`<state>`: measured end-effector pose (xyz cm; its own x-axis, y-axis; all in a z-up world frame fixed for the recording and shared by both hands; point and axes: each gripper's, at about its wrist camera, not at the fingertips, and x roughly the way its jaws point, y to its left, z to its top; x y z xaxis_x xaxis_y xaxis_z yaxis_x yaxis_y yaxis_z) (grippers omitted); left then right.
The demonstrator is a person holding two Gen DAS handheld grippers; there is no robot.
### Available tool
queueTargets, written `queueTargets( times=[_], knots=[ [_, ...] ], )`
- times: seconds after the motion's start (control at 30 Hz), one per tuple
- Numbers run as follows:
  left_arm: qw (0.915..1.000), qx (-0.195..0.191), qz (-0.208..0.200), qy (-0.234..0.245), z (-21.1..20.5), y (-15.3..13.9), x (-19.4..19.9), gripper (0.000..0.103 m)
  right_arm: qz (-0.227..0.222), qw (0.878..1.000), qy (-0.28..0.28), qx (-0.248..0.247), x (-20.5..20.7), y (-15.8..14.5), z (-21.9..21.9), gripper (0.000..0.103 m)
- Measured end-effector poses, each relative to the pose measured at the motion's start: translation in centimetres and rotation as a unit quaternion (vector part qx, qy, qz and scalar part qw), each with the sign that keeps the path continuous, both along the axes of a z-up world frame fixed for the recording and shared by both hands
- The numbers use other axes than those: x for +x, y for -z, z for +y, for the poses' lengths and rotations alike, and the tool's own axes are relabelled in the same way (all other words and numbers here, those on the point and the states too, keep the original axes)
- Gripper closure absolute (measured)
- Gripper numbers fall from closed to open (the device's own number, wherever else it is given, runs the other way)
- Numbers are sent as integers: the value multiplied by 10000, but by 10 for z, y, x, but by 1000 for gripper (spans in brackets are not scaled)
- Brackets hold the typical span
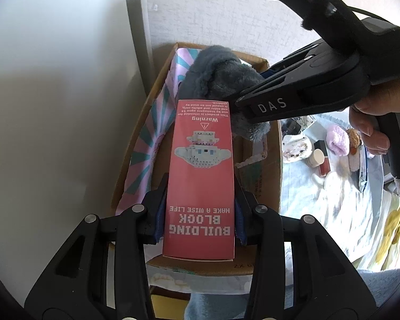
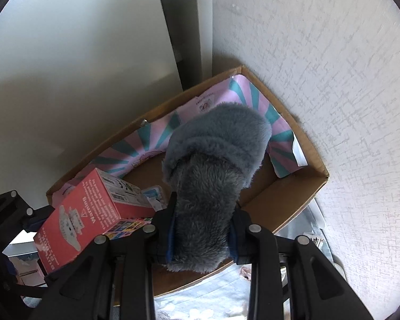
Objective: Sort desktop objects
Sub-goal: 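Carry BRICKS box and grey slipper into the cardboard box and release both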
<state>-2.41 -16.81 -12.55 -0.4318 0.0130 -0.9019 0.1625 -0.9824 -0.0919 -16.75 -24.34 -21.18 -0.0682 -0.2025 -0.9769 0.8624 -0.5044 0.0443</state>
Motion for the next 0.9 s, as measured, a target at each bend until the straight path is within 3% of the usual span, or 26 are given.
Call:
queueTargets(
  times=[0.2,0.23,0.27,0.3,0.33,0.37,0.47,0.57,0.9],
  knots=[
    [9998,49,-120,158,1,4,-5,64,-2,10000,28,-38,3,6,-6,72],
    [9998,33,-147,155,1,4,-6,64,9,10000,63,-70,3,6,-7,66],
    [9997,57,-175,164,1,4,-7,60,0,9998,128,-134,1,5,-7,53],
    [9997,74,-173,176,2,4,-8,37,-32,9996,189,-189,-1,5,-7,43],
    [9997,30,-158,174,3,3,-8,15,-80,9994,230,-239,-3,4,-7,16],
    [9998,-47,-124,167,4,2,-9,3,-66,9992,271,-288,-5,3,-7,0],
    [9996,-176,116,205,6,-2,-6,0,85,9988,303,-377,-10,-4,-3,0],
    [9996,-194,109,175,5,1,-6,0,265,9981,288,-468,-7,-19,23,0],
    [9997,-77,199,136,4,12,-6,0,584,9960,324,-590,-5,-44,44,0]
  ],
)
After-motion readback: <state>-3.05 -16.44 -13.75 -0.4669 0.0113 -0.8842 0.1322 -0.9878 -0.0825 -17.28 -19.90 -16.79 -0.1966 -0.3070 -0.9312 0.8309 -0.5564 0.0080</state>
